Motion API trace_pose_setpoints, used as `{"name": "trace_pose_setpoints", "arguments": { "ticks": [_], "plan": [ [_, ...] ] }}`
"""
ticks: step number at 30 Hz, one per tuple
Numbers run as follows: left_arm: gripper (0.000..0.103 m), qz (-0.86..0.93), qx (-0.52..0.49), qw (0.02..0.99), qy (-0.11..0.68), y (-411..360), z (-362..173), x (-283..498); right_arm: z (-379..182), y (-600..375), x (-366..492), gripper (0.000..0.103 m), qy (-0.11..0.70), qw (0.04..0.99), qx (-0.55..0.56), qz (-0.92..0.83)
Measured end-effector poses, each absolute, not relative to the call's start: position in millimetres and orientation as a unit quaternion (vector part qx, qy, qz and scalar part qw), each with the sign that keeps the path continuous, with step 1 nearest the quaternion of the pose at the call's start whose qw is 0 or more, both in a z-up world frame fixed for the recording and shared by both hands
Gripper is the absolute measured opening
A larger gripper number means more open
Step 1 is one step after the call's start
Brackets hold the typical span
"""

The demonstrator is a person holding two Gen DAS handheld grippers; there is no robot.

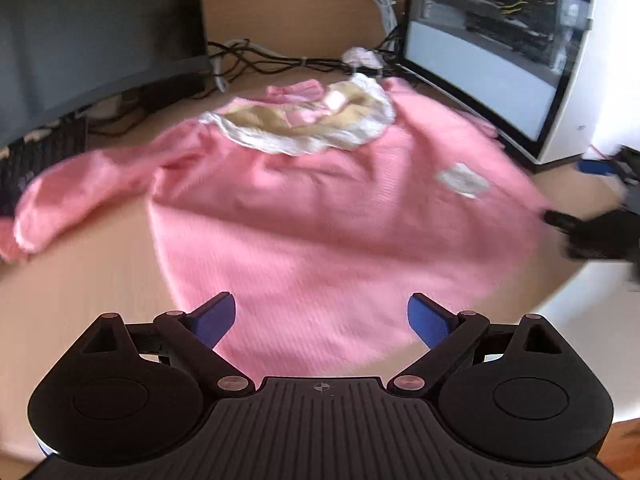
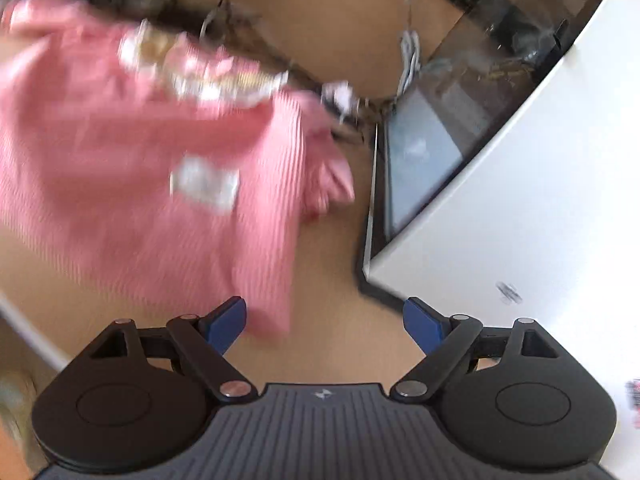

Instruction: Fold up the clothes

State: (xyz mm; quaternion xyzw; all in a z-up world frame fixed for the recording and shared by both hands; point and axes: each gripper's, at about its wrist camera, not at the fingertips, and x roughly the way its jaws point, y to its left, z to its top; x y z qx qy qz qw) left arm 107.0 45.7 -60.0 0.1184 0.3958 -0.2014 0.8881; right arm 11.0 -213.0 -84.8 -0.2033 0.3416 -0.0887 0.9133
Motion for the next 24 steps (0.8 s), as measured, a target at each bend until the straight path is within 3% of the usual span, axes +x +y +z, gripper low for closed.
{"name": "trace_pose_setpoints", "arguments": {
  "ticks": [6,19,21,24],
  "plan": [
    [0.098,-0.166,0.174,0.892,0.382,14.7,-76.6,77.1,-66.0,-215.0,44.8,0.086,0.347,0.934,-0.075,-0.035],
    [0.097,-0.168,0.212,0.886,0.377,36.0,-76.3,88.1,-71.0,-194.8,69.1,0.086,0.461,0.887,-0.020,0.039],
    [0.082,-0.169,0.225,0.883,0.376,36.6,-77.6,89.4,-72.6,-188.9,69.1,0.086,0.463,0.885,-0.022,0.045],
    [0.069,-0.179,0.243,0.880,0.366,32.3,-81.2,94.9,-71.9,-182.0,68.1,0.086,0.457,0.887,-0.022,0.056]
  ]
}}
